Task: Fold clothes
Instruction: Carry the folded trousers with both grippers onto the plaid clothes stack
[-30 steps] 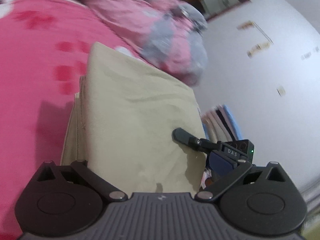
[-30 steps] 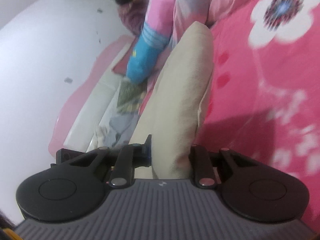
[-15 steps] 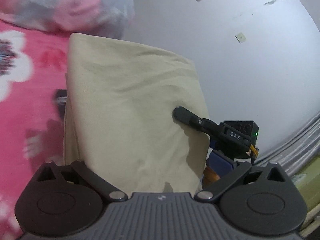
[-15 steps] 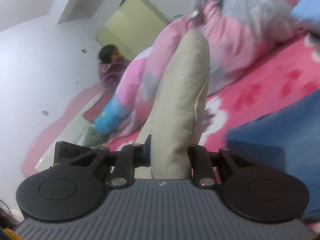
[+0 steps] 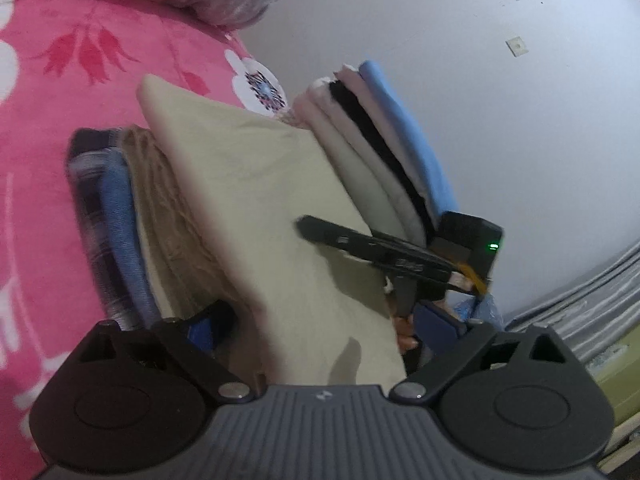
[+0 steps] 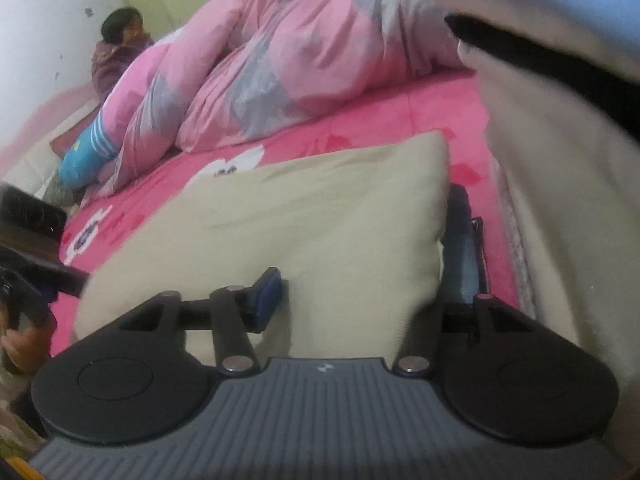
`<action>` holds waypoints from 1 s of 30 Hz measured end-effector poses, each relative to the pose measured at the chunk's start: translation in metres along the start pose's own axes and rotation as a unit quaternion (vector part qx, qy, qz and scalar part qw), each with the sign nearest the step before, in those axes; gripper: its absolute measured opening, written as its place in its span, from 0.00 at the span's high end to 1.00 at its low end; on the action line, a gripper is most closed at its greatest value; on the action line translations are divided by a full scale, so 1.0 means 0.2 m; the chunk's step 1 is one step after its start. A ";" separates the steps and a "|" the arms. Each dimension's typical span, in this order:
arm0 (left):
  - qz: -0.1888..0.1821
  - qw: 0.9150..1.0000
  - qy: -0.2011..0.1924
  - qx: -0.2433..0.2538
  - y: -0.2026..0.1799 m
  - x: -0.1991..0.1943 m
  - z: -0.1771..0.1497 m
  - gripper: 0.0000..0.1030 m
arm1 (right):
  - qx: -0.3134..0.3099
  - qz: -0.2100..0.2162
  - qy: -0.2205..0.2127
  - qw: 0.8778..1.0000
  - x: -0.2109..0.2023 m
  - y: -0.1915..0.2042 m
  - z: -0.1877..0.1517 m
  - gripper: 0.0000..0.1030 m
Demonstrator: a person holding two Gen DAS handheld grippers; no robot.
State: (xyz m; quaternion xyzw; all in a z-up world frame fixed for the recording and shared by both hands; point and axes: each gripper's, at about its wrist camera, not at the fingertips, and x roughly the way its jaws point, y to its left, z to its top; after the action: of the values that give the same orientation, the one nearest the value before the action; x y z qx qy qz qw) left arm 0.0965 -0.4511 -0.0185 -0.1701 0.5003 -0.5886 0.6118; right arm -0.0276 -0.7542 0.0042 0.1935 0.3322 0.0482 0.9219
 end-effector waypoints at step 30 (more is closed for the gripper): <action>0.181 0.939 -0.127 0.265 -0.24 -0.05 -0.10 0.06 | 0.003 -0.189 -0.235 0.953 -0.61 0.44 -0.51 0.49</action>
State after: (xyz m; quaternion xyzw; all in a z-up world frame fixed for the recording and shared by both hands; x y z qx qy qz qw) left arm 0.0562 -0.4461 0.0151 0.0180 0.2664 -0.5527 0.7894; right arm -0.1839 -0.6660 0.0390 0.1353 0.1370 -0.1751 0.9655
